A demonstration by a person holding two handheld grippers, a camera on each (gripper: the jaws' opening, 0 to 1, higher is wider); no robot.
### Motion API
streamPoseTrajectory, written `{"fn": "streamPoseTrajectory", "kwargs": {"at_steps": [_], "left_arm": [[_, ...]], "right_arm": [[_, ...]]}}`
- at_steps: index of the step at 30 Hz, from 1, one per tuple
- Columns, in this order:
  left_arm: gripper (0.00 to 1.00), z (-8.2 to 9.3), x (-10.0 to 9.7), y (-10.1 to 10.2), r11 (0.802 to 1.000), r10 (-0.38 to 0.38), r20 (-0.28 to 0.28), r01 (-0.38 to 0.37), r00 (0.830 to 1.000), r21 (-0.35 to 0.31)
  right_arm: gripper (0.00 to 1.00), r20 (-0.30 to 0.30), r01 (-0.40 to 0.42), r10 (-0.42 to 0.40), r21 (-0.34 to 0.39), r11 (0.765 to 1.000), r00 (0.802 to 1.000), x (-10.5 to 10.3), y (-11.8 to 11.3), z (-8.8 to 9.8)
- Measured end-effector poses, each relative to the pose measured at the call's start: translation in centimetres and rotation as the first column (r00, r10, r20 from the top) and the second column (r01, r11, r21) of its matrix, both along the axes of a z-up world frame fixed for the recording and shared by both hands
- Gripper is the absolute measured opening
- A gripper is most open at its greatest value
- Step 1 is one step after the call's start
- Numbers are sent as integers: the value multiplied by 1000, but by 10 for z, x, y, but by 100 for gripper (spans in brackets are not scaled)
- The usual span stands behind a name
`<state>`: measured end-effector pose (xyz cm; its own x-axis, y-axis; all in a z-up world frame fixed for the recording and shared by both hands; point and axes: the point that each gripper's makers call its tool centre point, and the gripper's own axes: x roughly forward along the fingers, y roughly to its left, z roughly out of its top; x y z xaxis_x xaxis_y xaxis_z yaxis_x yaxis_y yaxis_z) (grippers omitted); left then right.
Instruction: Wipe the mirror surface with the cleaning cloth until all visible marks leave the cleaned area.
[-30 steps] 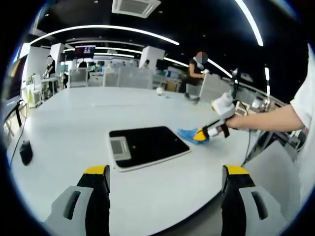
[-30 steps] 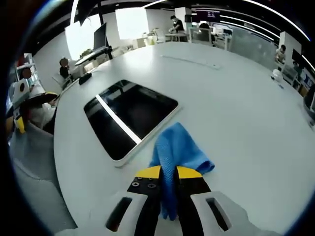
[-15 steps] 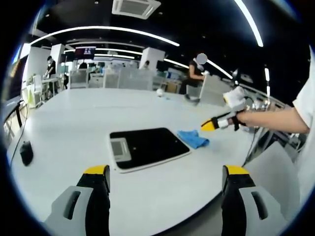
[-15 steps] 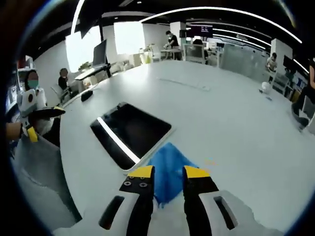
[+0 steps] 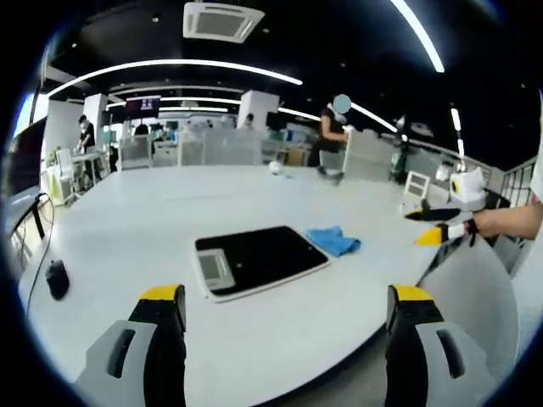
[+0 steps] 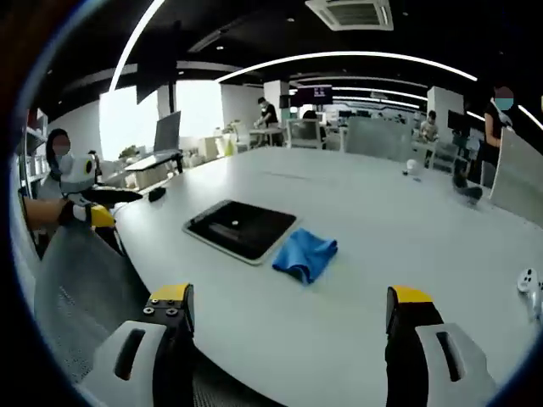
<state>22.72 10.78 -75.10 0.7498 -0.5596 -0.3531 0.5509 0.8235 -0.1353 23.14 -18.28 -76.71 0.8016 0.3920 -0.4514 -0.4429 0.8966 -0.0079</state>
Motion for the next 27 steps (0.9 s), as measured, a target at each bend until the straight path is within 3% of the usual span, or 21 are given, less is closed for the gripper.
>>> {"fn": "streamPoseTrajectory", "kwargs": {"at_steps": [7, 9, 12, 15, 27], "left_arm": [[99, -9, -6, 6, 1000, 5, 4, -5, 1000, 22], [99, -15, -9, 11, 1000, 27, -34, -27, 999, 8], [99, -10, -9, 14, 999, 42, -3, -42, 999, 4], [99, -10, -7, 14, 999, 51, -3, -51, 999, -2], [99, -9, -6, 15, 999, 52, 6, -52, 999, -3]], "right_arm": [[100, 10, 29, -29, -16, 999, 1000, -4, -4, -6], [100, -1, 11, -11, -12, 1000, 1000, -6, 1, -9], [100, 1, 22, -22, -11, 1000, 1000, -6, -1, -9], [100, -19, 38, -37, 28, 999, 999, -7, -1, -12], [100, -27, 35, -34, 25, 999, 999, -7, 0, -16]]}}
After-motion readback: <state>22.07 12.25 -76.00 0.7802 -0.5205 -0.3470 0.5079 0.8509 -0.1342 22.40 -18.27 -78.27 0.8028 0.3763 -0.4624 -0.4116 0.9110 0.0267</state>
